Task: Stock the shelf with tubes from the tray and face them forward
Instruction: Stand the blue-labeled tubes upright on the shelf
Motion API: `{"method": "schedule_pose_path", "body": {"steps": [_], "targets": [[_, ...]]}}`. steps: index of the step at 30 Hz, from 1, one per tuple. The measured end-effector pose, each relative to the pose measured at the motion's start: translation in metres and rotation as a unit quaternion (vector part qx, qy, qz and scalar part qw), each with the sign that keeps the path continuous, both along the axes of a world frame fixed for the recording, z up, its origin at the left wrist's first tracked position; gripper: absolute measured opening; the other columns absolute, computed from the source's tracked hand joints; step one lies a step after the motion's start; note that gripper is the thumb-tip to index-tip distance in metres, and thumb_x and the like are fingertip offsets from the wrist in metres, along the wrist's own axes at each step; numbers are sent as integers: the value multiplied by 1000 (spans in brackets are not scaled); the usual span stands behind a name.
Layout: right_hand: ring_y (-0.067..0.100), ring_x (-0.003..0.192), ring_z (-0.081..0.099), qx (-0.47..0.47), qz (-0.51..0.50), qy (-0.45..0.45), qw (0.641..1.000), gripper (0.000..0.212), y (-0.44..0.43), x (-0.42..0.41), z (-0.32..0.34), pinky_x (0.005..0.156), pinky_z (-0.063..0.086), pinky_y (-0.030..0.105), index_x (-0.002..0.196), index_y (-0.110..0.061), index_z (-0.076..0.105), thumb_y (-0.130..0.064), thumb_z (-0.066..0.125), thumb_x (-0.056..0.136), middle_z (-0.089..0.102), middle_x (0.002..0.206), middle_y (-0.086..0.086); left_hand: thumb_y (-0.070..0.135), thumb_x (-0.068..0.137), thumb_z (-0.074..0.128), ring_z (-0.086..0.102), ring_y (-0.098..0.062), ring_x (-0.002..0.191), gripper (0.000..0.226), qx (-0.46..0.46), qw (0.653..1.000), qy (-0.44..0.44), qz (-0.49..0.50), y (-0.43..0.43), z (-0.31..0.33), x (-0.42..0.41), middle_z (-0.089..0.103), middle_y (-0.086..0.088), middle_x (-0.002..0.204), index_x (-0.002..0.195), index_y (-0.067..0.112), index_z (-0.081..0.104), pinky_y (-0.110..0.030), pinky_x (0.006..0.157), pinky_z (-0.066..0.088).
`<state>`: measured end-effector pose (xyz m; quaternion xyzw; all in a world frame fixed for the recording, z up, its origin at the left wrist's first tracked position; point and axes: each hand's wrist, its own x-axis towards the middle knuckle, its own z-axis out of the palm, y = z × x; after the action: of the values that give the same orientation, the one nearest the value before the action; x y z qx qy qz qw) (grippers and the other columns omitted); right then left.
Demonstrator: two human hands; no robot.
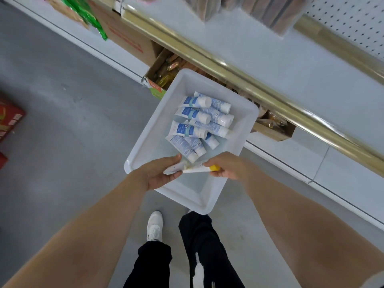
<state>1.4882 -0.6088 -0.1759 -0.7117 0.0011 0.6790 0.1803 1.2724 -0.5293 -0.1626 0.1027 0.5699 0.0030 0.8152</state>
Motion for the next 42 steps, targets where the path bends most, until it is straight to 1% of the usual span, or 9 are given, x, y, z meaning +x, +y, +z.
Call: {"method": "schedule_pose_path", "body": {"steps": [4,9,18,25,28,33,37,40,42], "targets": [[28,107,51,29,-170,61,983,42,-19,-13,40,83,55,33,124,-9,56,3,69,85,49,112,14,7,87,68,63,-21,82,13,30,999,4,12,4,32,-2,63,-13,100,97,12,62,-27,68,61],[25,95,50,85,-276,51,956,38,-43,-37,89,61,51,25,131,-13,60,-2,56,94,49,119,14,11,88,67,66,-20,64,22,51,998,-47,0,2,82,-7,63,-20,99,110,12,62,-20,49,53],[6,83,57,262,-352,-42,898,34,-89,-78,188,70,55,17,134,-10,54,-11,54,99,57,100,-4,28,91,59,62,-29,93,34,86,976,-192,-48,-26,194,-21,62,-22,113,117,7,66,-34,90,48],[29,84,58,352,-438,-49,825,41,-109,-78,257,71,51,35,139,-8,50,-12,51,97,59,114,14,47,67,81,50,-34,128,87,137,931,-331,-74,-31,259,-24,46,-24,140,136,4,51,-41,108,43],[34,85,59,391,-473,-37,789,49,-120,-79,288,73,53,43,133,10,45,-6,58,88,55,112,24,36,55,93,52,-32,121,92,175,902,-383,-95,-31,285,-16,47,-24,135,130,0,54,-37,102,48],[27,74,57,466,-491,-42,735,16,-131,-72,339,71,50,38,108,2,53,-1,49,92,57,88,16,27,60,91,55,-31,113,78,200,875,-428,-111,-31,327,7,58,-20,109,122,-2,53,-38,98,50],[27,86,62,502,-483,-87,713,26,-134,-51,377,75,55,38,121,1,51,-4,53,96,62,99,17,9,92,62,64,-12,73,19,348,859,-340,-161,-36,365,42,60,-9,88,108,3,55,-20,65,57],[24,90,62,520,-451,-140,712,24,-138,-30,407,75,57,39,120,-8,54,-8,57,96,63,104,11,20,92,64,42,-6,46,12,438,840,-258,-190,-36,391,68,52,1,61,99,13,58,-18,41,36],[23,91,63,531,-432,-171,709,24,-140,-13,424,69,57,36,118,-12,55,-8,59,95,64,105,9,32,88,69,38,-10,51,21,498,814,-215,-206,-31,402,88,56,3,64,99,15,66,-20,44,31]]}}
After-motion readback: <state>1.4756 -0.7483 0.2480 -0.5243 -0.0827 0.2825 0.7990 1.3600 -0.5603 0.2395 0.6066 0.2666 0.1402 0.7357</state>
